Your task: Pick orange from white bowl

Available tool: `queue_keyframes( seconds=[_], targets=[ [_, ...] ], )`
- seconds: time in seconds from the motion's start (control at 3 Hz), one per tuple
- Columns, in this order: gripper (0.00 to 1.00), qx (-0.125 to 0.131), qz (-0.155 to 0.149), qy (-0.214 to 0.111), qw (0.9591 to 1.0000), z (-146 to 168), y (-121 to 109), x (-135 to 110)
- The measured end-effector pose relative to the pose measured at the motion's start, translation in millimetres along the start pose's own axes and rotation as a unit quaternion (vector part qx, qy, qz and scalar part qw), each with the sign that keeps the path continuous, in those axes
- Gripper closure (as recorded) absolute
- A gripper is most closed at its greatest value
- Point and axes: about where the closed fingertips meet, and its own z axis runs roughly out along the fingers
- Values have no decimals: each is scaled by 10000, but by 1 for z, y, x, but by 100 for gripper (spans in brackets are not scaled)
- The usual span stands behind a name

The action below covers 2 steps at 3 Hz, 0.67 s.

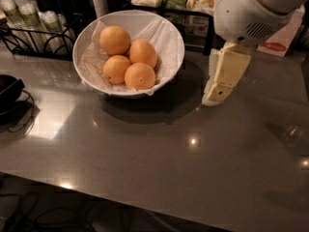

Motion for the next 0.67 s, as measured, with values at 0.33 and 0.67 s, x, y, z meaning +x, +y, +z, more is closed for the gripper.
queue_keyframes(
  seconds=[0.33,0.67],
  targets=[
    [0,12,-2,-4,10000,-1,0,-1],
    [0,82,-13,-100,9999,-2,-2,-7]
  ],
)
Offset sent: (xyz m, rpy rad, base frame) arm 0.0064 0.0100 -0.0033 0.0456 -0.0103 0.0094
